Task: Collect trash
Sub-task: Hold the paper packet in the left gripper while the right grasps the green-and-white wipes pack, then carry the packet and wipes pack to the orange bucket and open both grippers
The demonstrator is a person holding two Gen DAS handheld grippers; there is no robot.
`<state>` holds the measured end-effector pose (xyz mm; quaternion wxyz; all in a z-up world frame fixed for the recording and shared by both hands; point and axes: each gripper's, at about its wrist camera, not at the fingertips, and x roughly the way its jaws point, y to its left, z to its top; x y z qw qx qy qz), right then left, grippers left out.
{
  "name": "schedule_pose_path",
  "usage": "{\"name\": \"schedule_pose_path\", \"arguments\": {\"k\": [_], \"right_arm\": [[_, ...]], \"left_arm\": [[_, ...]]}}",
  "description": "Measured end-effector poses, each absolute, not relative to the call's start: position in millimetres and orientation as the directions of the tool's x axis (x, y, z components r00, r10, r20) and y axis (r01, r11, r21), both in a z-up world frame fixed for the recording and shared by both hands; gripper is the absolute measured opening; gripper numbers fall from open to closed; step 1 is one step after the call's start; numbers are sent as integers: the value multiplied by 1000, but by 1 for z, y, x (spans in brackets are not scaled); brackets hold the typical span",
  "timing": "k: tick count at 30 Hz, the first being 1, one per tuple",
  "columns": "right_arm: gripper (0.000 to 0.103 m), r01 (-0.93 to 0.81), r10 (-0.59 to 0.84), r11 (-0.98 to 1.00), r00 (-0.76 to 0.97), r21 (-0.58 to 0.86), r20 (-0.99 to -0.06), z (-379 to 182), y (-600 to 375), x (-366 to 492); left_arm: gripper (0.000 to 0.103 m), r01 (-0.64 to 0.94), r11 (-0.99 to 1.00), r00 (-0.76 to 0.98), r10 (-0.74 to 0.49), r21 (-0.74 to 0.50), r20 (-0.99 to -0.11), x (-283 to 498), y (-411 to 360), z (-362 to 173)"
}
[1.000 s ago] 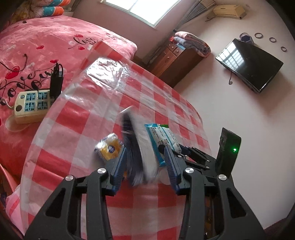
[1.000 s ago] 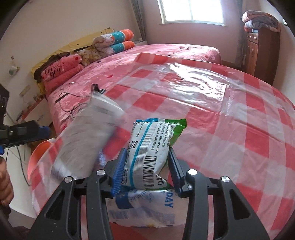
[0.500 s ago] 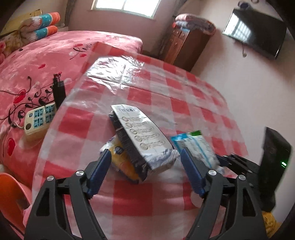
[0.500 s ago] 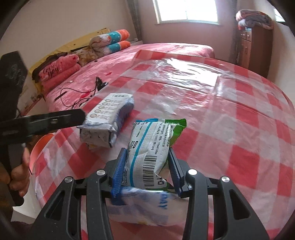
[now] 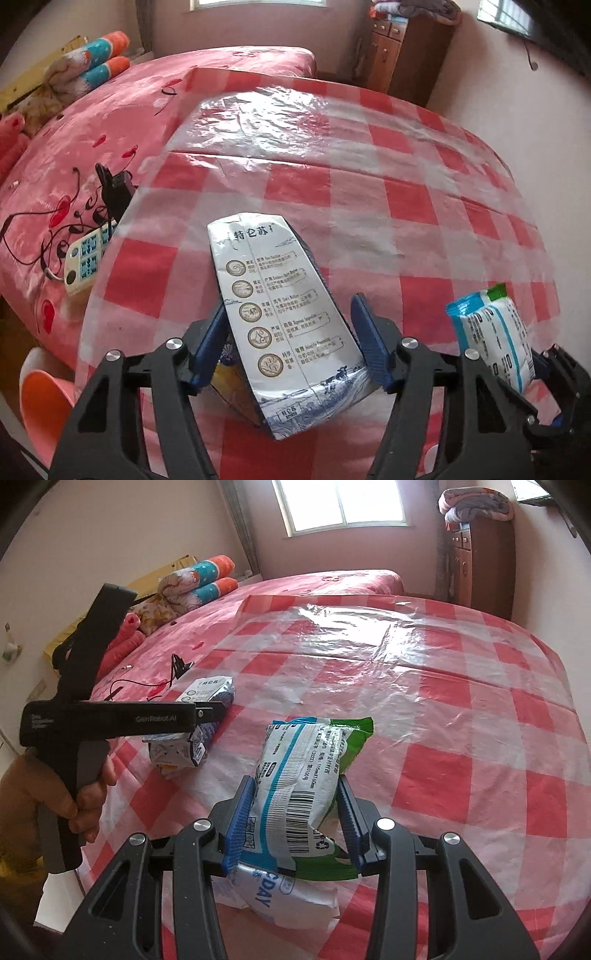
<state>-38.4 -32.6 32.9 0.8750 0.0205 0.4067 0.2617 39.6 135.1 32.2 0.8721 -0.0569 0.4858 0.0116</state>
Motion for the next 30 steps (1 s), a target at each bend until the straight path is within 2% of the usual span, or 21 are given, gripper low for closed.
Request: {"name": "schedule_pose_path", "arguments": {"k": [5, 18, 30], "right_arm": [[46, -436, 476, 864, 539, 254, -695, 35, -36, -41], [46, -469, 501, 848, 557, 247, -662, 63, -24, -53], [45, -573, 569, 781, 488, 248, -662, 82, 35, -71]], "left_arm": [[58, -87, 990, 552, -42, -107, -833, 35, 139, 39], [58, -57, 967, 676, -145, -247, -723, -19, 165, 80], [58, -106, 947, 725, -135, -303, -675, -82, 216, 89]]}}
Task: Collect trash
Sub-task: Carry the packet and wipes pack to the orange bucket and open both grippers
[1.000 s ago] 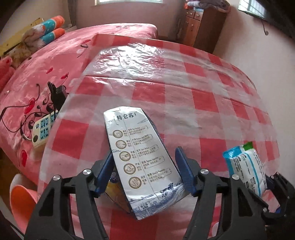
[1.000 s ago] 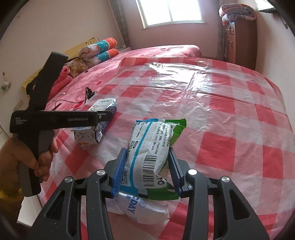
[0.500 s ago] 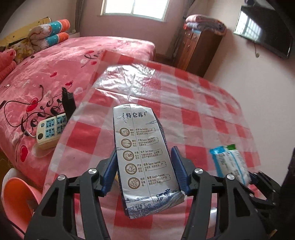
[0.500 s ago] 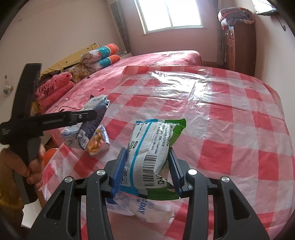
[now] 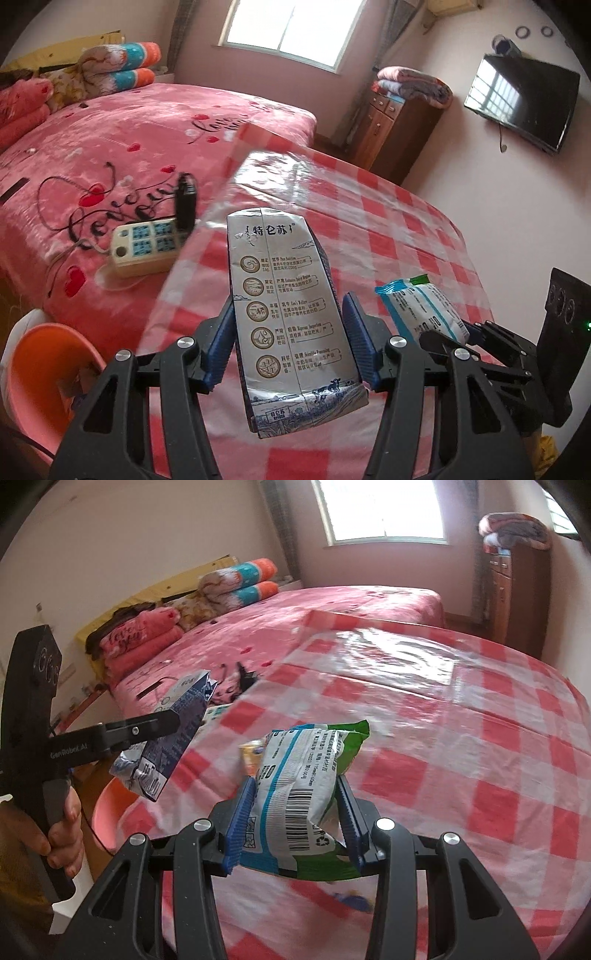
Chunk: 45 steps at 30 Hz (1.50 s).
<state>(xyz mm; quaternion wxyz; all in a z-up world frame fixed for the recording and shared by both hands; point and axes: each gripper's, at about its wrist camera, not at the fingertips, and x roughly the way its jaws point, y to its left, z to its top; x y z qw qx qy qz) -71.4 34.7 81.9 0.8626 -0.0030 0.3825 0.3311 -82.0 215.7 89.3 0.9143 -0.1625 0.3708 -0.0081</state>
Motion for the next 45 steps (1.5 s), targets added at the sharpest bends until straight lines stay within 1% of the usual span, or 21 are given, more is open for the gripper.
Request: {"name": "schedule_pose_path", "arguments": {"k": [3, 4, 8, 10, 13, 15, 16, 17, 21, 24, 25, 26, 31, 33, 34, 35, 36, 37, 38, 43, 45], "right_arm": [[43, -613, 587, 752, 459, 241, -667, 85, 56, -78], [37, -627, 596, 740, 447, 241, -668, 86, 64, -81], [36, -691, 625, 686, 398, 229, -672, 92, 98, -91], [36, -720, 612, 669, 394, 184, -685, 89, 119, -98], [37, -727, 600, 666, 385, 170, -701, 82, 130, -102], [58, -707, 566, 690, 393, 156, -725, 75, 129, -101], [79, -699, 556, 698, 394, 154, -732, 72, 126, -100], [83, -690, 547, 707, 398, 153, -736, 69, 122, -99], [83, -647, 480, 752, 410, 123, -776, 52, 107, -95], [87, -636, 468, 758, 373, 146, -801, 38, 106, -93], [90, -631, 450, 765, 376, 132, -810, 33, 106, -94], [90, -626, 436, 771, 382, 119, -815, 30, 107, -94], [90, -575, 378, 812, 387, 100, -841, 13, 102, -97], [90, -582, 366, 810, 404, 73, -838, 10, 103, -101], [87, -584, 357, 809, 411, 58, -839, 10, 104, -102], [78, -589, 353, 807, 422, 43, -835, 10, 105, -105], [72, -593, 354, 804, 427, 37, -832, 11, 106, -105], [60, -597, 351, 802, 435, 26, -829, 11, 107, -106], [56, -600, 348, 799, 442, 15, -827, 11, 107, -106], [49, -619, 373, 785, 437, 28, -819, 14, 109, -105], [47, -631, 385, 775, 428, 35, -817, 16, 113, -106]], "left_arm": [[58, -136, 941, 730, -117, -311, -673, -98, 234, 87], [58, -153, 939, 732, -102, -309, -674, -104, 242, 87], [58, -227, 915, 730, -67, -333, -681, -129, 276, 77], [58, -262, 900, 723, -57, -349, -688, -139, 292, 69], [58, -304, 880, 718, -41, -366, -694, -156, 310, 58], [58, -315, 871, 719, -40, -376, -694, -163, 319, 53], [58, -321, 868, 720, -37, -380, -693, -167, 323, 51], [58, -323, 865, 723, -37, -384, -689, -170, 326, 50], [58, -324, 855, 731, -45, -405, -681, -176, 337, 41], [58, -316, 850, 736, -60, -421, -674, -179, 340, 37], [58, -315, 850, 738, -61, -423, -672, -182, 342, 36], [58, -314, 850, 739, -61, -424, -671, -182, 342, 36], [58, -311, 845, 737, -75, -435, -672, -188, 347, 29], [58, -315, 840, 732, -82, -442, -677, -190, 349, 23], [58, -319, 837, 729, -83, -444, -679, -191, 350, 21], [58, -323, 834, 727, -84, -448, -681, -191, 351, 19], [58, -326, 830, 725, -86, -451, -683, -192, 352, 16], [58, -330, 828, 724, -87, -454, -684, -194, 352, 14], [58, -332, 826, 723, -87, -456, -685, -195, 353, 13], [58, -345, 816, 726, -82, -465, -682, -203, 357, 10], [58, -354, 810, 727, -77, -468, -682, -206, 360, 9]]}}
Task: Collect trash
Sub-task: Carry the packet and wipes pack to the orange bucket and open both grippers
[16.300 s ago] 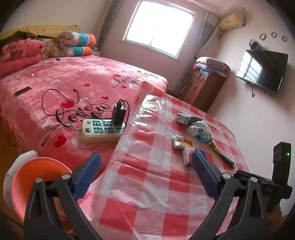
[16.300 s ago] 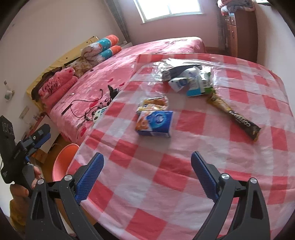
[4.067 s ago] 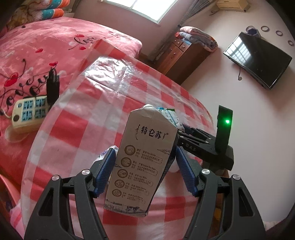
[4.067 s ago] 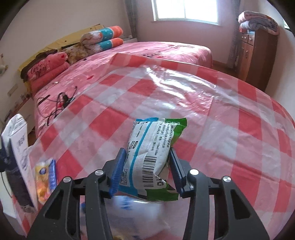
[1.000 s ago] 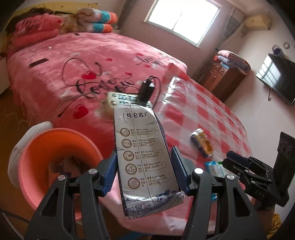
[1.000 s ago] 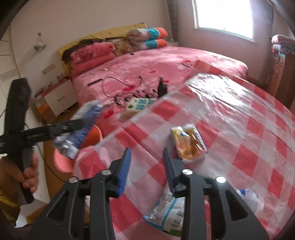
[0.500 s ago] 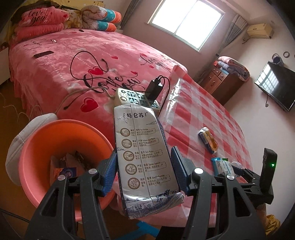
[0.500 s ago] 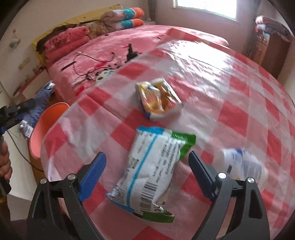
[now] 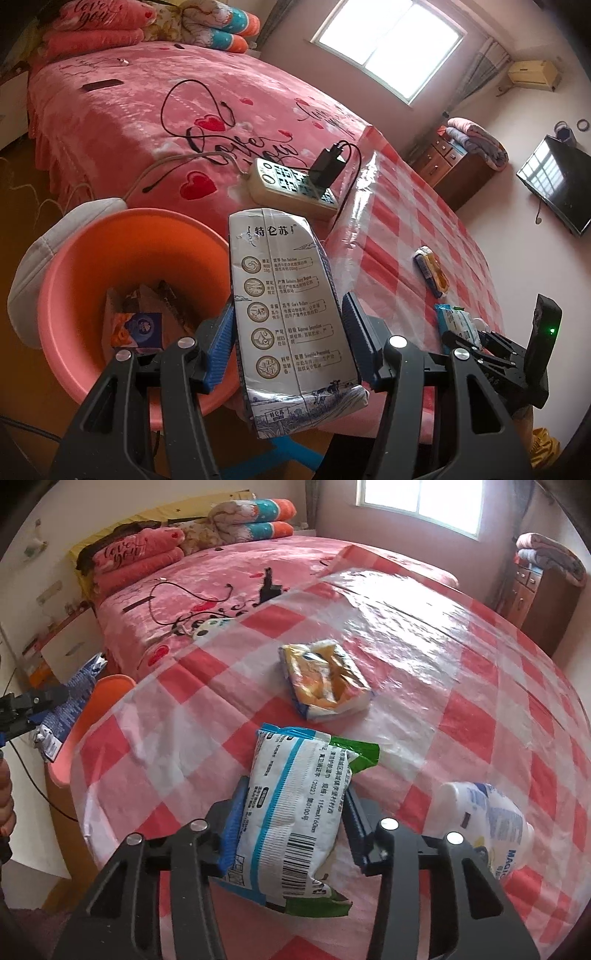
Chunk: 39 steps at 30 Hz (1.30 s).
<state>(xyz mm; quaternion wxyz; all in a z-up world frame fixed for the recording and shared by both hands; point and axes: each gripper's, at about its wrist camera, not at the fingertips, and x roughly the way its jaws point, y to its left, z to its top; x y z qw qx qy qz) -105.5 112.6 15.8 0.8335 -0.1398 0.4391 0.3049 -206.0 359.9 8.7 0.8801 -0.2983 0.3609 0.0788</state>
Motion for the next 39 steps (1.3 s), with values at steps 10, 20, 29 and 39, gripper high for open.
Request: {"name": "schedule_pose_path", "arguments": {"k": [10, 20, 29, 39], "right_arm": [[46, -732, 492, 679, 385, 67, -781, 50, 158, -114], [46, -871, 622, 469, 209, 145, -755, 76, 250, -142], [48, -927, 655, 337, 103, 167, -748, 76, 322, -162], [89, -906, 680, 375, 125, 197, -722, 77, 323, -157]], "left_arm": [[57, -411, 780, 725, -33, -472, -688, -226, 377, 3], [57, -504, 715, 710, 24, -484, -703, -247, 407, -11], [58, -546, 679, 689, 30, -491, -725, -251, 422, -26], [82, -631, 653, 635, 124, -419, -763, -253, 431, -32]]}}
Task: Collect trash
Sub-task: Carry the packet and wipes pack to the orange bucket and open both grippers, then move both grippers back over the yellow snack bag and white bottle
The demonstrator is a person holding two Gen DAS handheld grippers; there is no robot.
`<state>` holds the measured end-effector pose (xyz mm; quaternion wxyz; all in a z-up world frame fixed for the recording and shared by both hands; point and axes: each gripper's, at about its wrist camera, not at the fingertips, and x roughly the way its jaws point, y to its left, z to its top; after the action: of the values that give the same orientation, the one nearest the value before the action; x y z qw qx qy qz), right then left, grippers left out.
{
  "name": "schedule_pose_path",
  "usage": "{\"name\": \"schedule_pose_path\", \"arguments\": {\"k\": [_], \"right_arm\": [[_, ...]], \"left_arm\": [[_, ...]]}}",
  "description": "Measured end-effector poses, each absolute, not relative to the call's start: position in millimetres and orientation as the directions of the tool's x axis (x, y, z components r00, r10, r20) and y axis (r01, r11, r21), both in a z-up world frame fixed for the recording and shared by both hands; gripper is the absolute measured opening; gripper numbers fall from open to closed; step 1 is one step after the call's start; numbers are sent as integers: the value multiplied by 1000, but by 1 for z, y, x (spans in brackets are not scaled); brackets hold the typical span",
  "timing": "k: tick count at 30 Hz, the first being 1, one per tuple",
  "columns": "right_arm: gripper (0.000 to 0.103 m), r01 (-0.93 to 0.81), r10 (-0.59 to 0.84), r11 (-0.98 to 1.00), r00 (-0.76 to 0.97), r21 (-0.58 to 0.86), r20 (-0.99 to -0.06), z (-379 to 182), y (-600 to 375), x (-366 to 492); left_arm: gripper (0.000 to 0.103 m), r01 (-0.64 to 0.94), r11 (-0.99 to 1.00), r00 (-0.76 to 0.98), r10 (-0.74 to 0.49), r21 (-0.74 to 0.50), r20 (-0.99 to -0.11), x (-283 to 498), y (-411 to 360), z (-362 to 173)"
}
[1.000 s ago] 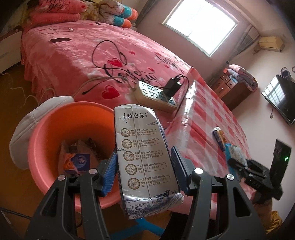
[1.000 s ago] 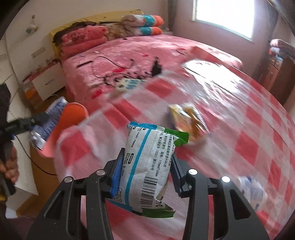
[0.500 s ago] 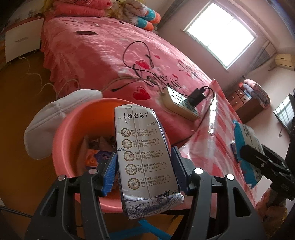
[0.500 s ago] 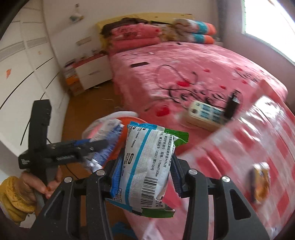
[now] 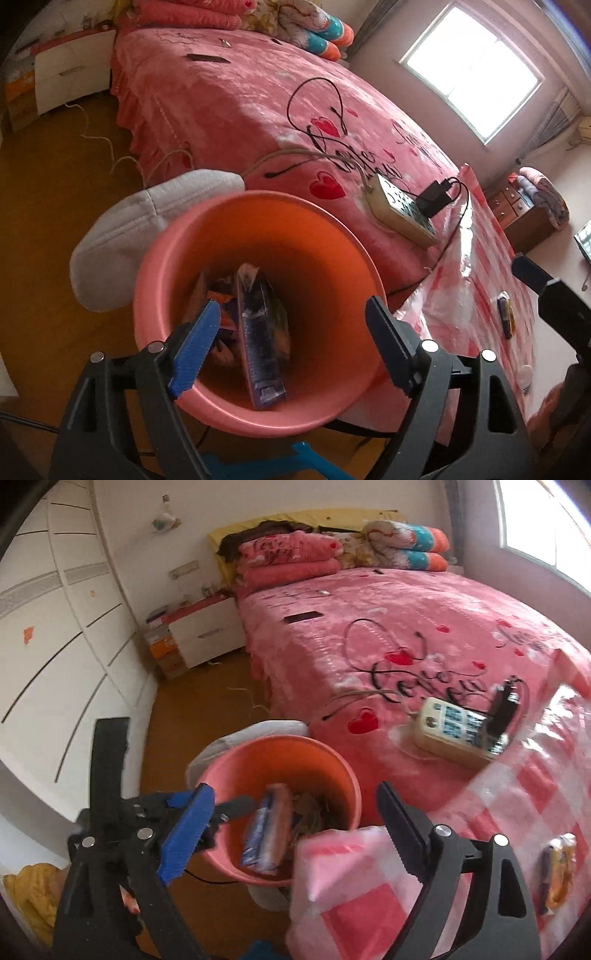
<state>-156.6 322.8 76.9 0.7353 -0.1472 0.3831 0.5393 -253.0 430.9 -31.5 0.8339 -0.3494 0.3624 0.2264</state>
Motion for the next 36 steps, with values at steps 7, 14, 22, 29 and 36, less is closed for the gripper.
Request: {"name": "schedule_pose_path", "arguments": {"k": [7, 14, 22, 29, 36], "right_arm": [[89, -858, 668, 465, 177, 220, -723, 71, 286, -143], [91, -797, 655, 551, 232, 245, -719, 67, 246, -130], [91, -747, 659, 611, 296, 263, -691, 73, 204, -120], [91, -723, 648, 647, 355, 242, -674, 76, 175, -120], [91, -698, 644, 673, 391, 244, -658, 69, 144, -116]], "left_arm": [[82, -621, 681, 636, 150, -387, -757, -245, 424, -19], [83, -575, 740, 652, 157, -349, -742, -234, 402, -1], [86, -507, 802, 685, 154, -315, -712, -221, 372, 24], [86, -465, 833, 700, 139, -299, -701, -212, 348, 40], [88, -428, 863, 702, 130, -269, -700, -202, 321, 51]]}}
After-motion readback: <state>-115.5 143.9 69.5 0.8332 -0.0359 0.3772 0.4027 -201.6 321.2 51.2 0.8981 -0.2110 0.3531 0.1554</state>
